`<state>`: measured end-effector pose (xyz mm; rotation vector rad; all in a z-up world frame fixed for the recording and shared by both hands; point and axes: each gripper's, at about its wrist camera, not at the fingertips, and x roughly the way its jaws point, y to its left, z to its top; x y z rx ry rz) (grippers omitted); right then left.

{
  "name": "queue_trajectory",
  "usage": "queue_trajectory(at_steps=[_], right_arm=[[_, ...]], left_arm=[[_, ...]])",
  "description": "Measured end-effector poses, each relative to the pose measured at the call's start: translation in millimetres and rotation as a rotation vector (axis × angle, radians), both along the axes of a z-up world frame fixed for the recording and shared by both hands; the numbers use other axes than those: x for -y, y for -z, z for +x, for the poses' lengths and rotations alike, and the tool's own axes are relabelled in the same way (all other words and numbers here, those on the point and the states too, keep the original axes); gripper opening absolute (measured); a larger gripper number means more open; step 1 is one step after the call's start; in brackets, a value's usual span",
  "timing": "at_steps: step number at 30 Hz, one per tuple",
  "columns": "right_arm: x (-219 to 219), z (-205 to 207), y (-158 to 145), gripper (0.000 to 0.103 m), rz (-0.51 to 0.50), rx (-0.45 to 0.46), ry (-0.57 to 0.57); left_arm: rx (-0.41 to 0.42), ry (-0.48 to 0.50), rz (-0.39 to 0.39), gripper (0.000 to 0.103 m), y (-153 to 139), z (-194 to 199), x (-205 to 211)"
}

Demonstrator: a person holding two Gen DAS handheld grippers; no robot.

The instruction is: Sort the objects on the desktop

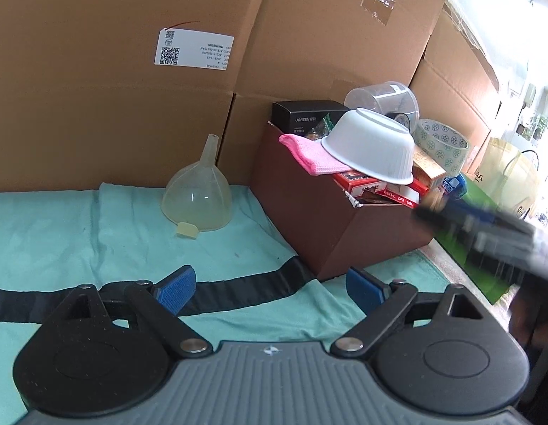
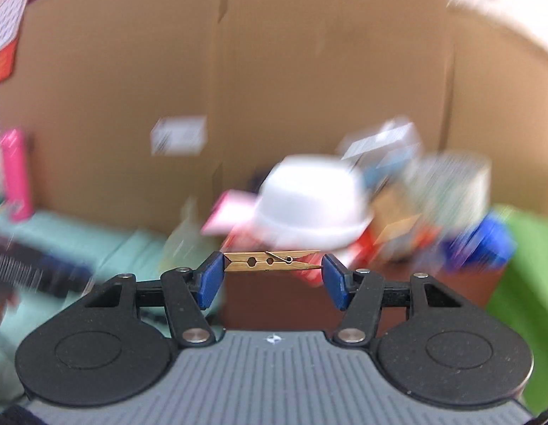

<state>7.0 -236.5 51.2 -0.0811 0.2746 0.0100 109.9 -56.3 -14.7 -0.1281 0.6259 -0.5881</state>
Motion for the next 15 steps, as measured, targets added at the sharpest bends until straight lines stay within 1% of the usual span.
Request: queue_trajectory(at_steps=[2,4,8,11,15], right_arm=[[15,13,-21,0.059,-0.018,0.059,0.049],[24,28,-36,0.059,-0.036,0.105,0.08],[38,63,-58,0.059,-0.027,0.132,0.105],[33,91,-63,0.059,-0.059,0.132,0.098],[23,124,-54,0.059,-0.13,0.093,0.119]], left_arm=[[-0.002,0.002,0.004,0.094,0,0,0],[0.003,-0.001,0.007,0.094,0,-1,-1],[-0.004,-0.016,0.003,0.095,2,2,-5],[-0.011,-0.02,0.006,0.095,3,3,-5],[-0.013,-0.02,0.006,0.095,4,4,-6]])
